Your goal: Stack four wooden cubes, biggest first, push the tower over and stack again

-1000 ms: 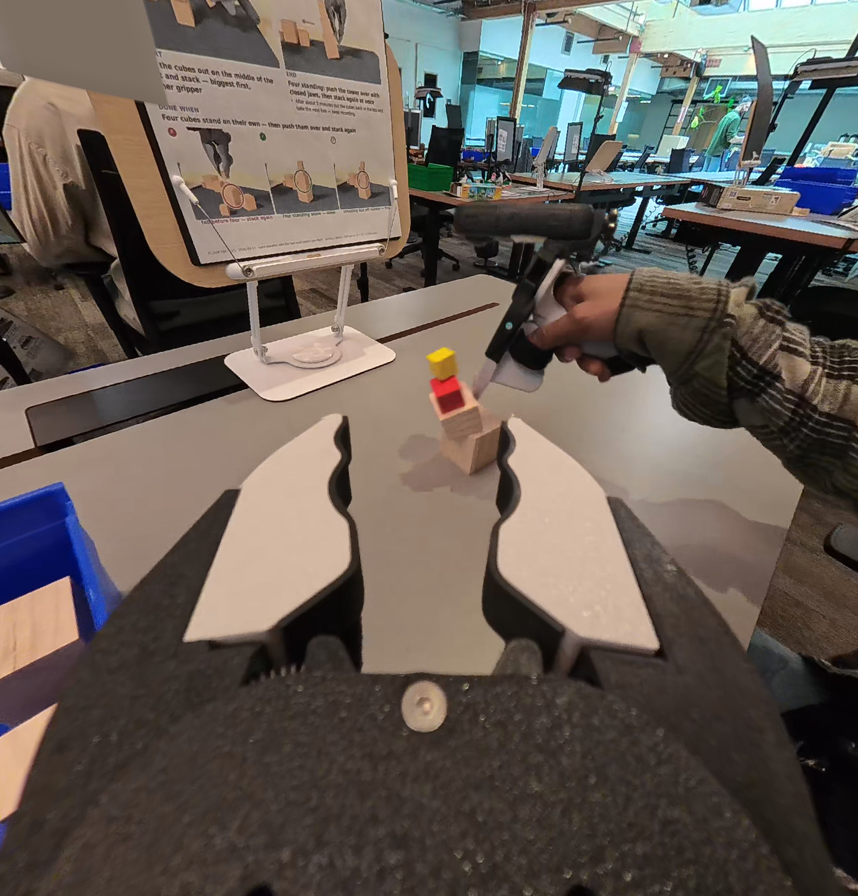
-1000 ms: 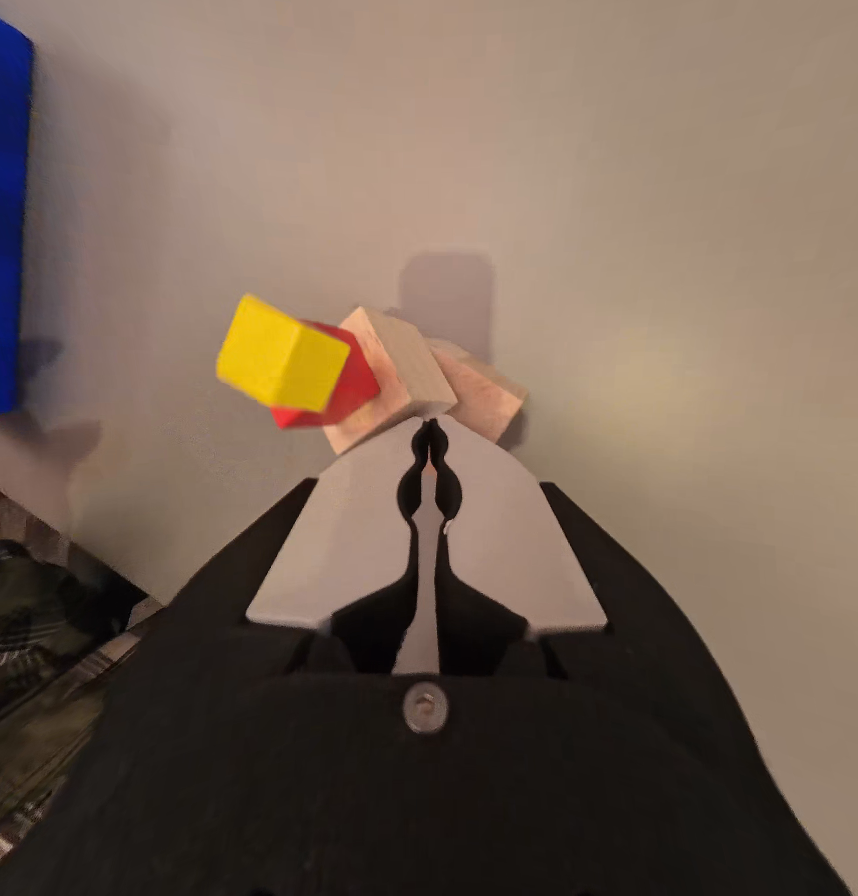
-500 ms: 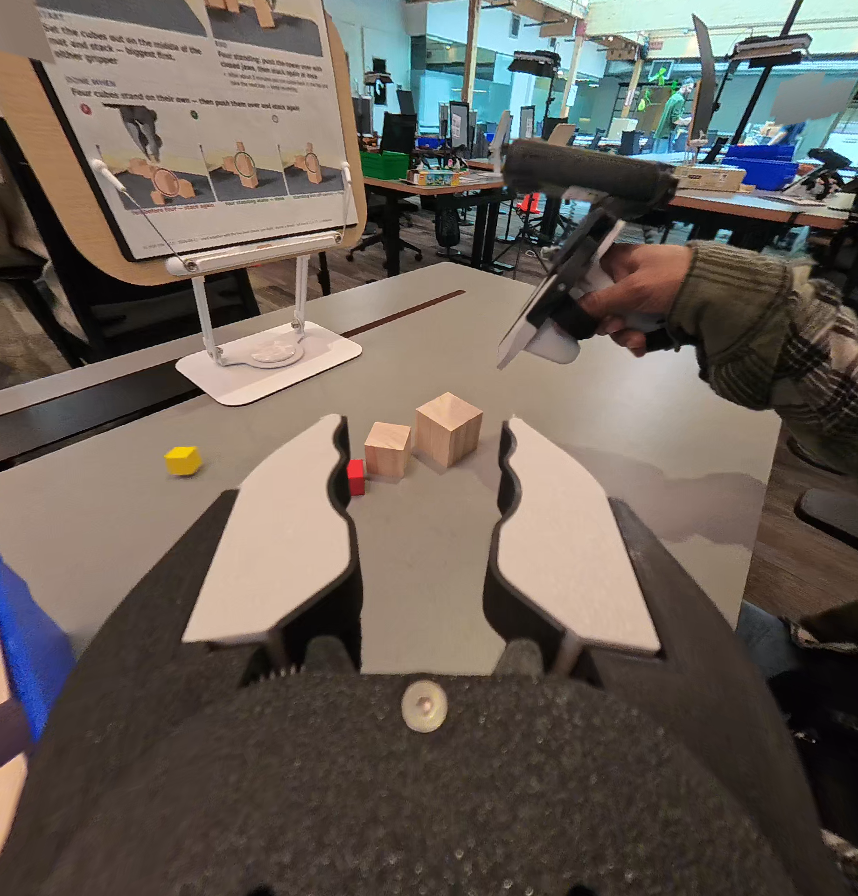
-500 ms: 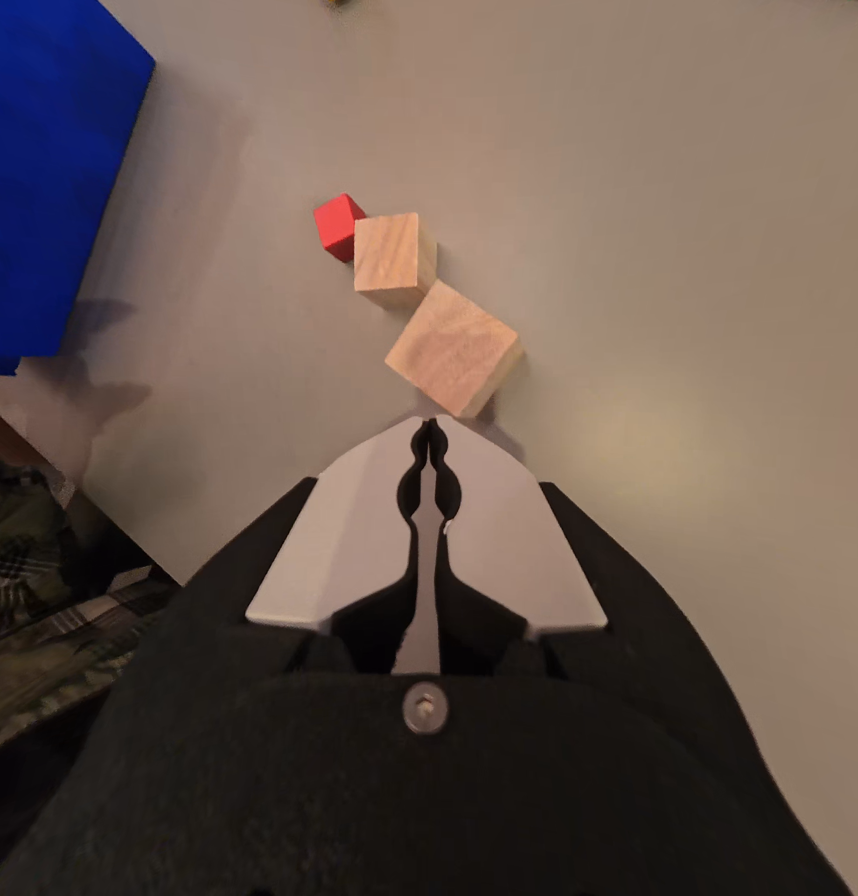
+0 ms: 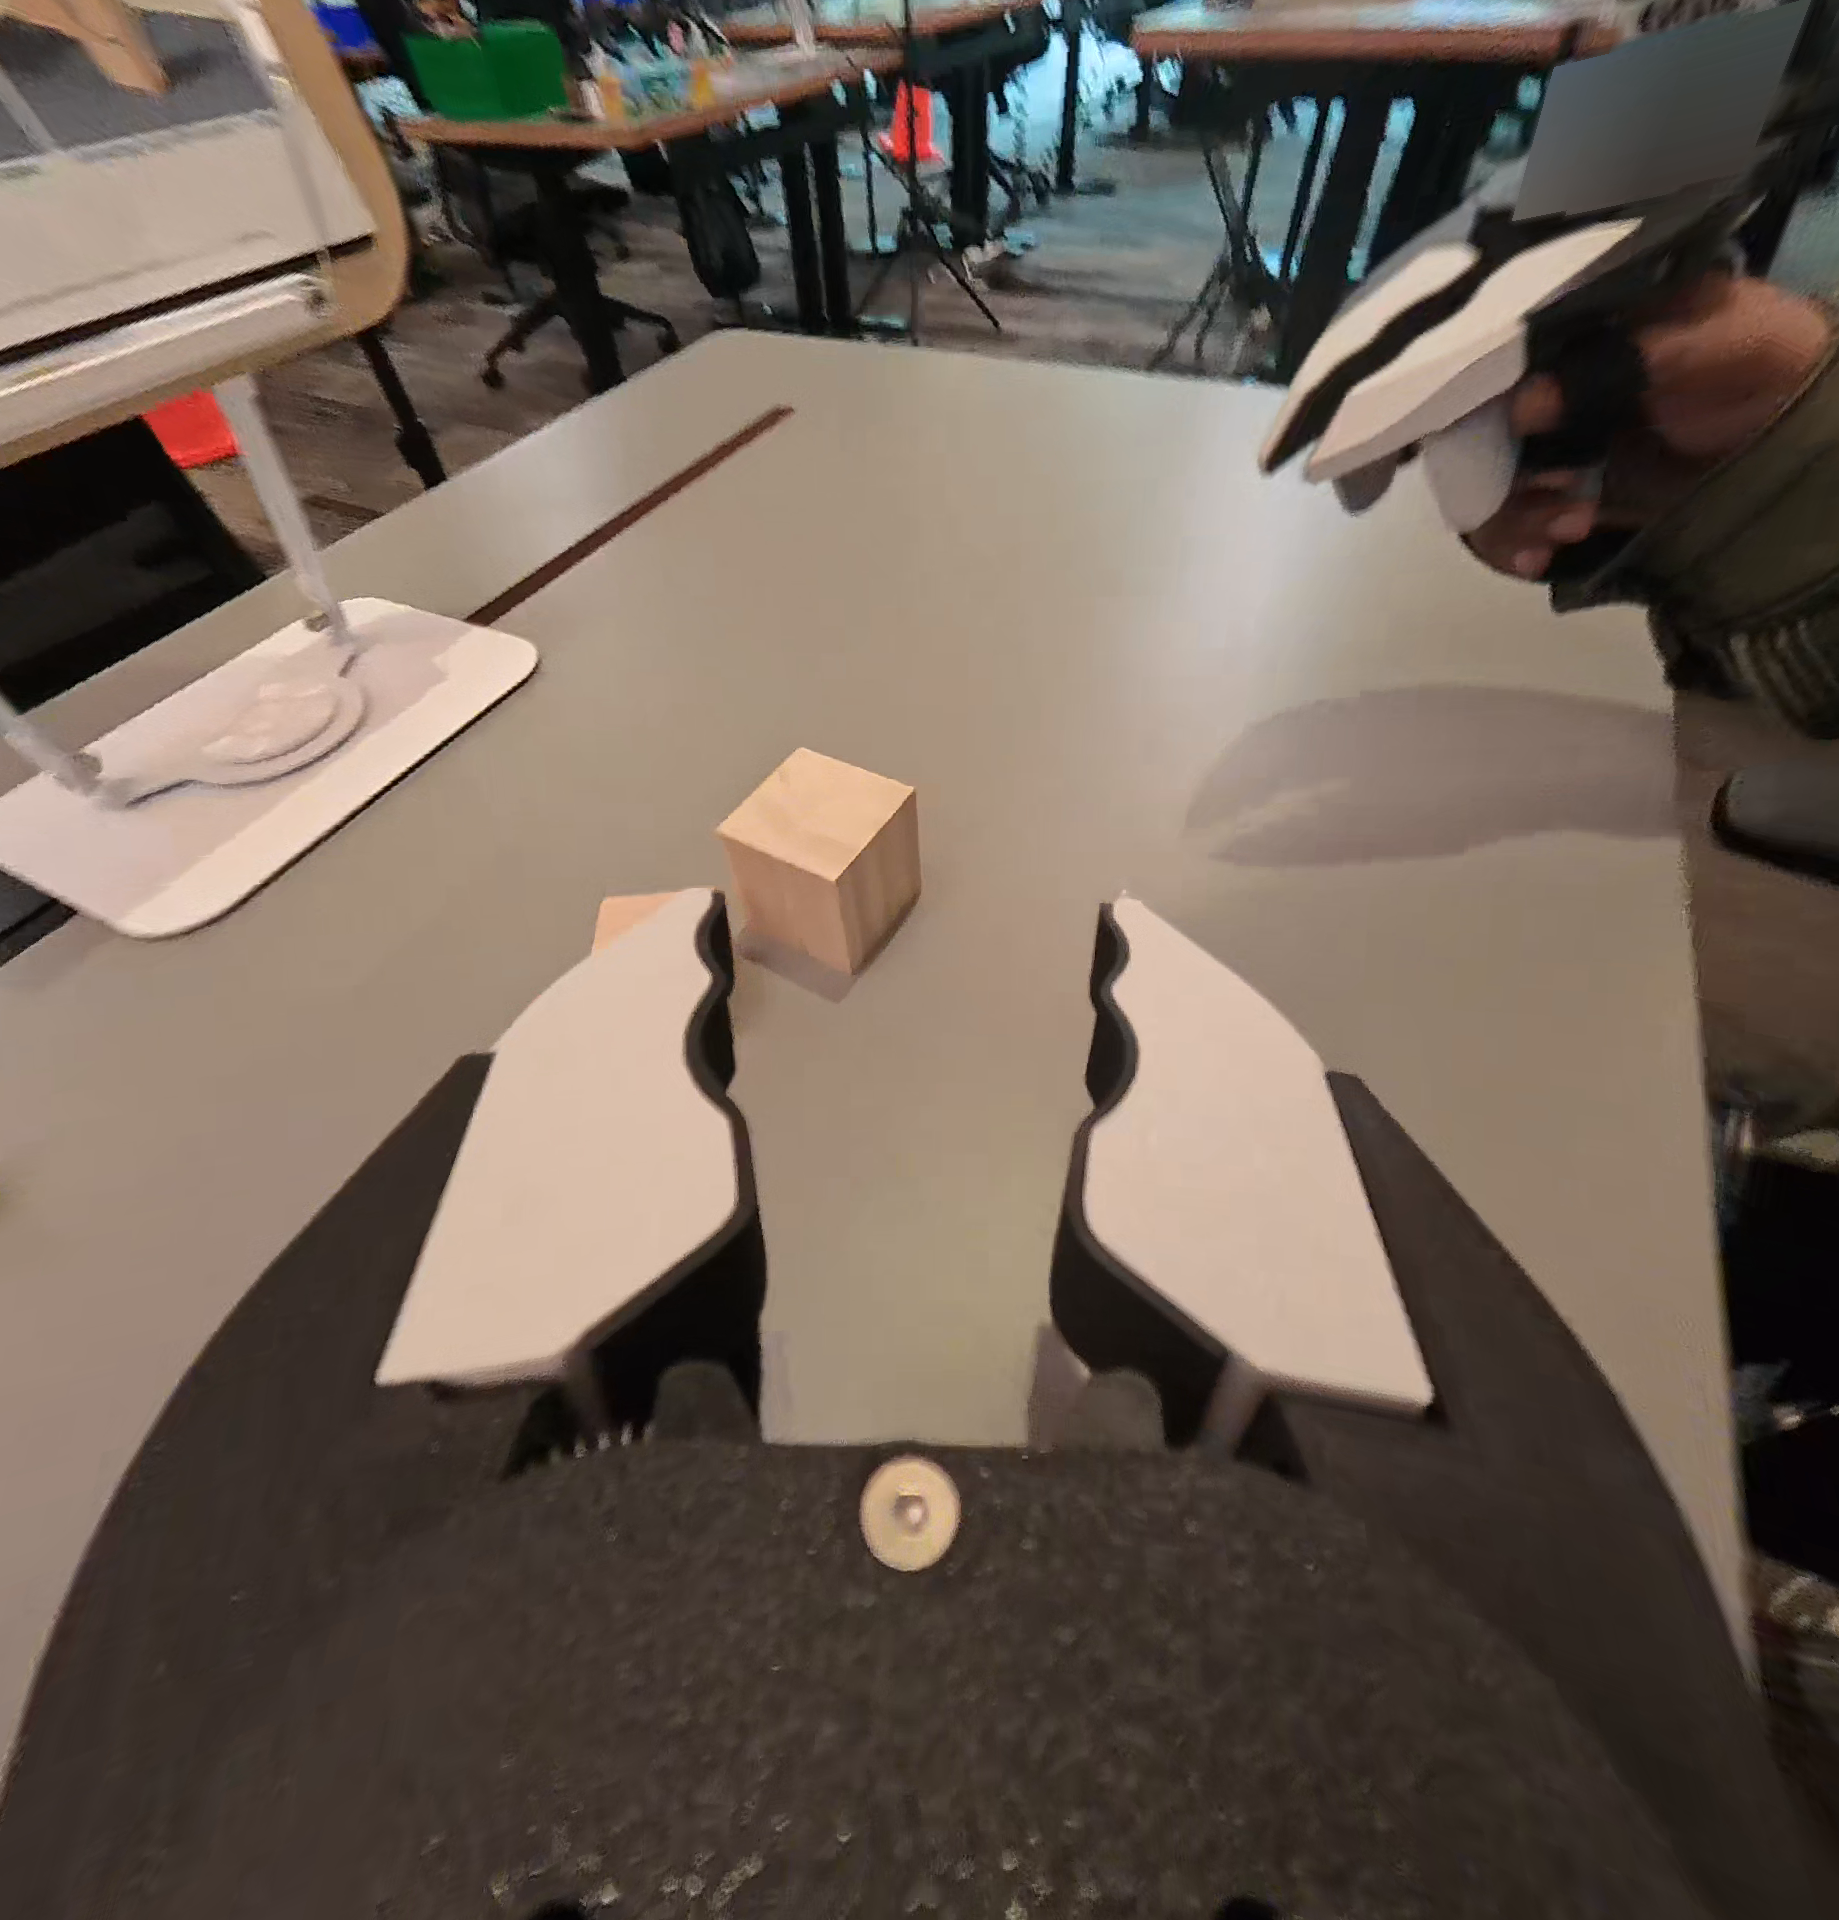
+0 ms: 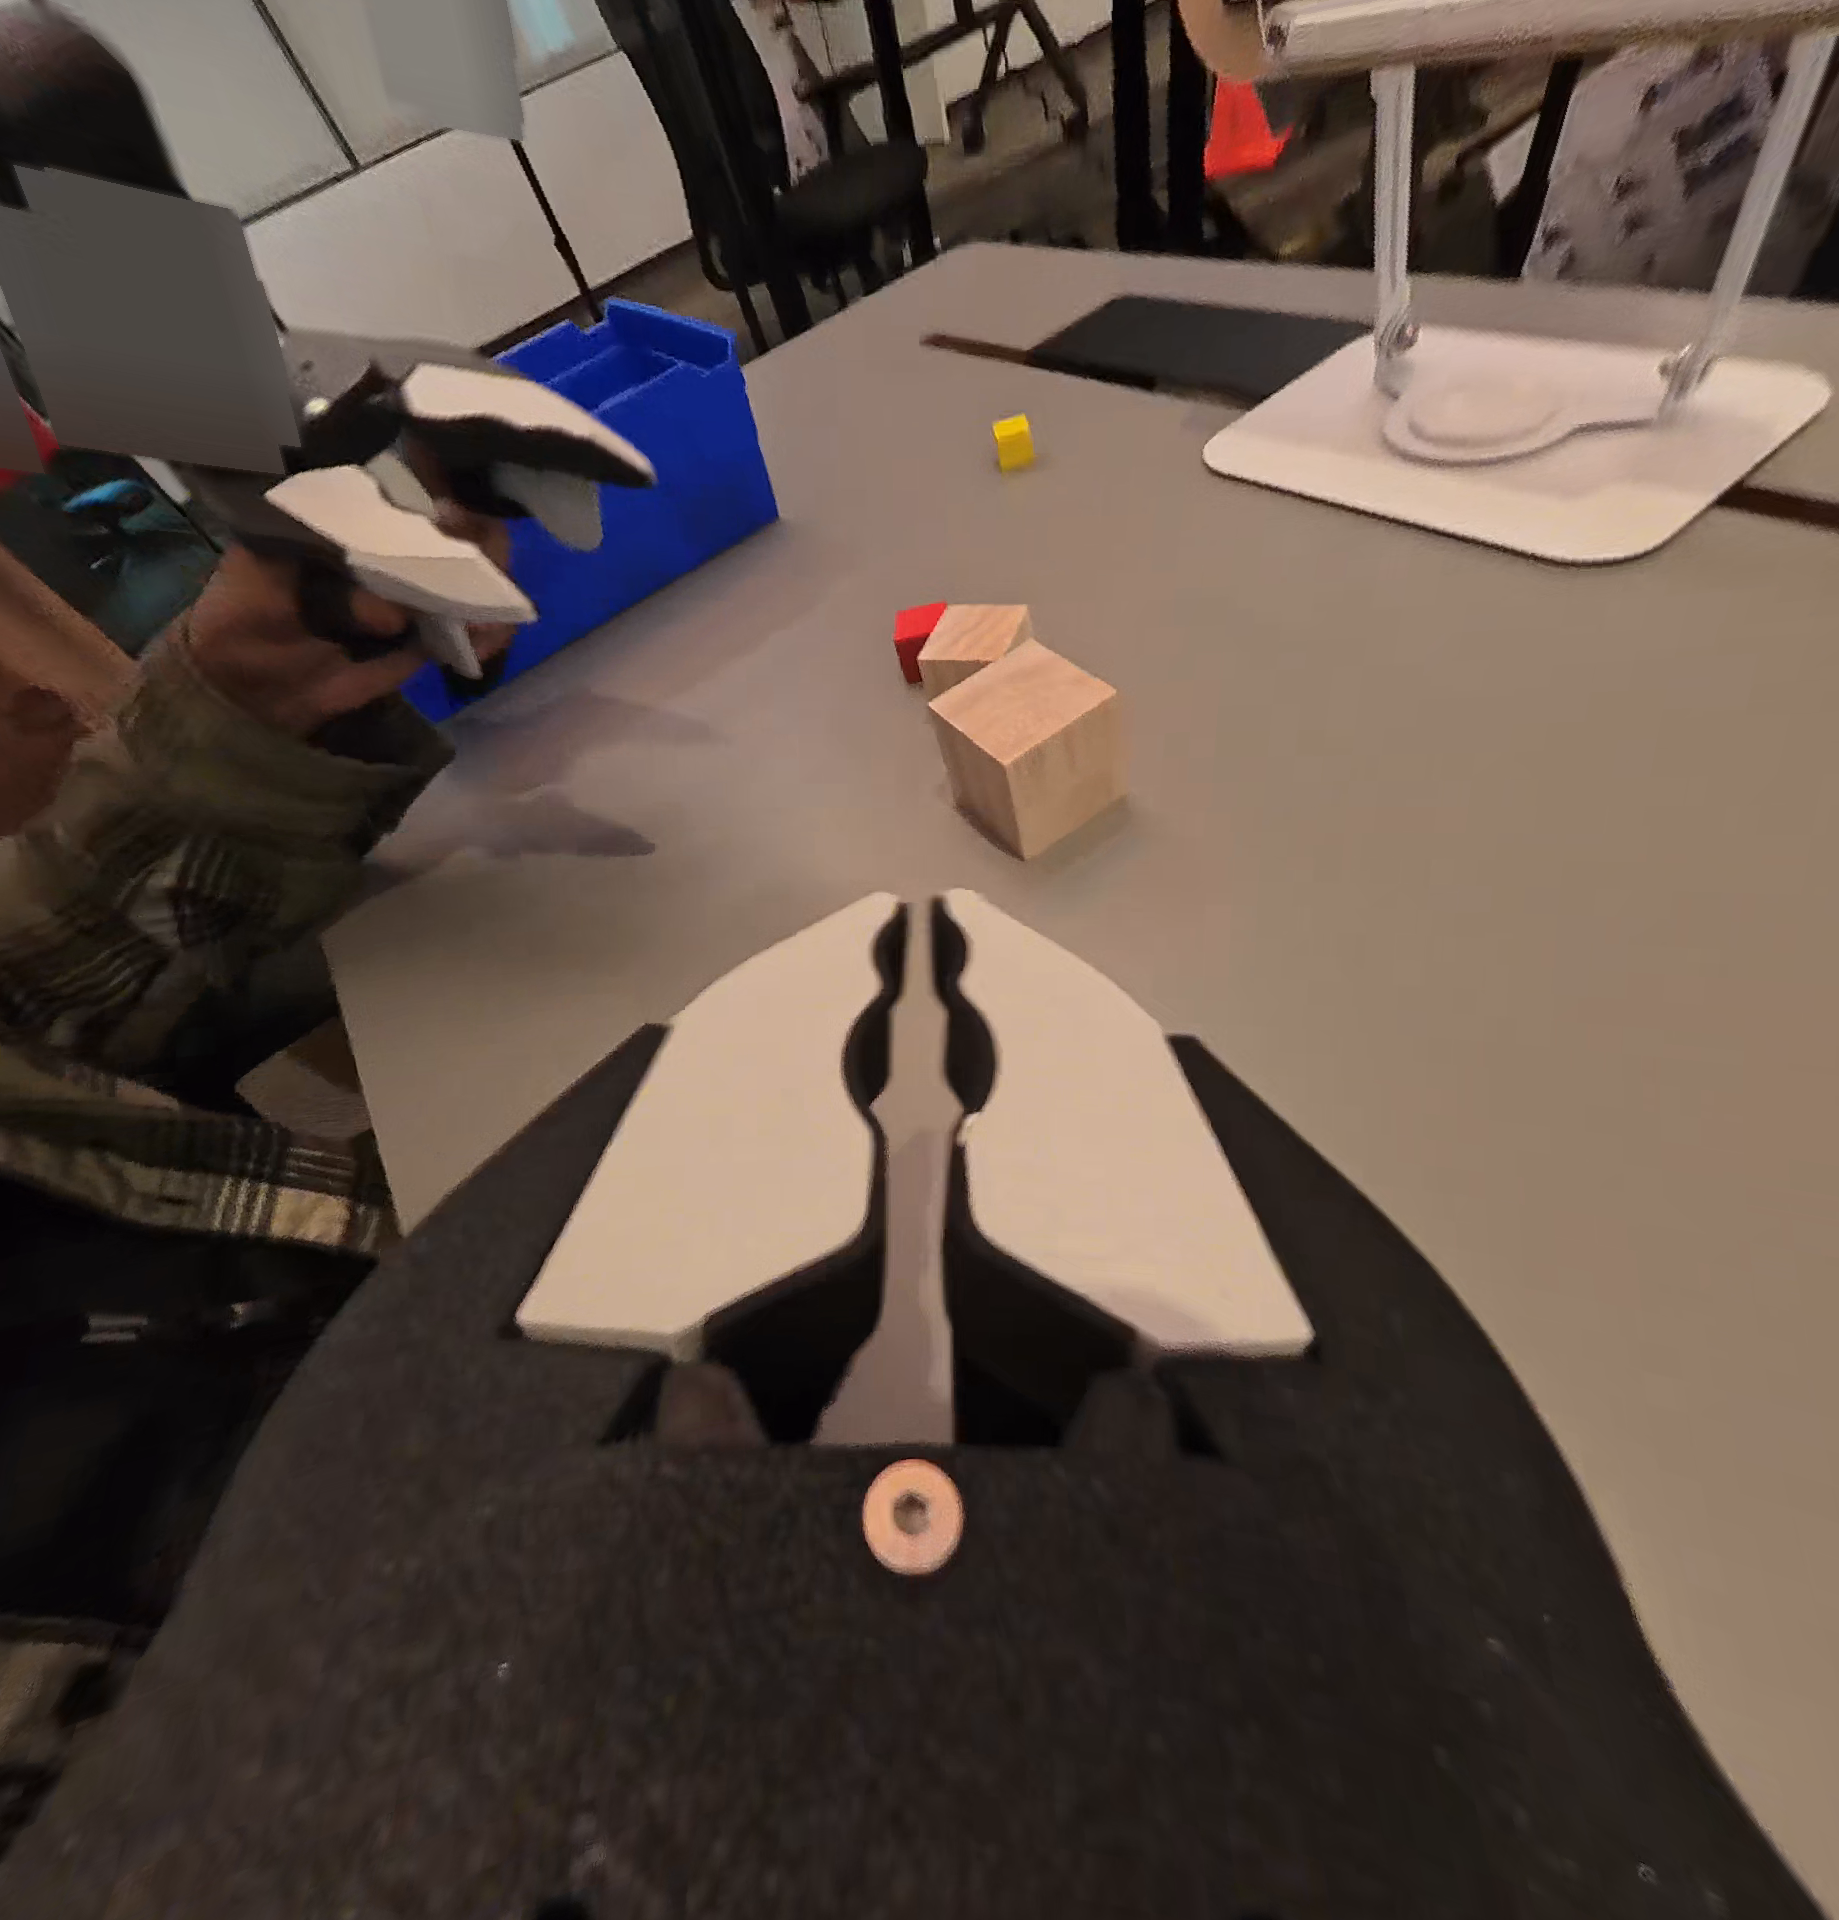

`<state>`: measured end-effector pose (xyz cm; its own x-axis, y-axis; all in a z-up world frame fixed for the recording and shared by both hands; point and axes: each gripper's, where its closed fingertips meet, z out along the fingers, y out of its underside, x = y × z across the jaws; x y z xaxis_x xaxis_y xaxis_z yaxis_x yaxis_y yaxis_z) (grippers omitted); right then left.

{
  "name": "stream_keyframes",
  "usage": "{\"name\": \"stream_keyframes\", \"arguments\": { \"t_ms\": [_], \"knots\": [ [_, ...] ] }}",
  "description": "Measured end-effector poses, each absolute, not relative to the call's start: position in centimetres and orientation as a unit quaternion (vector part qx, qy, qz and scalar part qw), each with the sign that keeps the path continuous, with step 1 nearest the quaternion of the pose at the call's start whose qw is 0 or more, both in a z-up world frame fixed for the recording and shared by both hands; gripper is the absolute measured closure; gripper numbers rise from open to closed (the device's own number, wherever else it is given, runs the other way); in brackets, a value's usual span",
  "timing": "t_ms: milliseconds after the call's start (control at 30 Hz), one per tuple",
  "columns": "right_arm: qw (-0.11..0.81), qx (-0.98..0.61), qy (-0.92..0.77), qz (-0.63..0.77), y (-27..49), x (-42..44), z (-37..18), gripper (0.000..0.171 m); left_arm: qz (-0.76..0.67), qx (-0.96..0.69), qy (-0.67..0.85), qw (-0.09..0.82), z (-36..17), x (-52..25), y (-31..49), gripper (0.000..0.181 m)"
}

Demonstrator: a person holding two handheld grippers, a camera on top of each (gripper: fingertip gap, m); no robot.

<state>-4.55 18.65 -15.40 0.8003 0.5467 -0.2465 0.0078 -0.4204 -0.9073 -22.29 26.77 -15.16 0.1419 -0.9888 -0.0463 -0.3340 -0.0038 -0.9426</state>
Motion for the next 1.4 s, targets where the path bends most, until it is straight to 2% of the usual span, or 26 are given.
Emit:
{"name": "stream_keyframes", "arguments": {
  "t_ms": [33, 200, 367, 633, 1200, 1400],
  "knots": [
    [0.522, -0.796, -0.175, 0.253, 18.5, -4.0, -15.5, 0.151, -0.352, -0.604, 0.562, 0.441, -15.5, -21.3, 27.2, 0.113],
    [0.57, -0.766, -0.203, 0.219, 17.9, -2.7, -16.1, 0.117, -0.304, -0.583, 0.655, 0.371, -18.1, -16.7, 29.5, 0.105],
    [0.587, -0.749, -0.193, 0.239, 17.5, -1.7, -16.3, 0.099, -0.284, -0.577, 0.709, 0.291, -21.0, -14.2, 31.6, 0.098],
    [0.585, -0.753, -0.178, 0.241, 16.8, -0.4, -17.1, 0.092, -0.271, -0.576, 0.734, 0.238, -23.1, -13.3, 33.0, 0.094],
    [0.58, -0.754, -0.184, 0.246, 16.8, -0.8, -17.3, 0.091, -0.257, -0.579, 0.742, 0.217, -25.5, -12.3, 32.6, 0.098],
    [0.581, -0.753, -0.189, 0.246, 16.9, -1.1, -17.1, 0.09, -0.251, -0.589, 0.74, 0.206, -25.3, -12.0, 32.5, 0.115]
  ]
}}
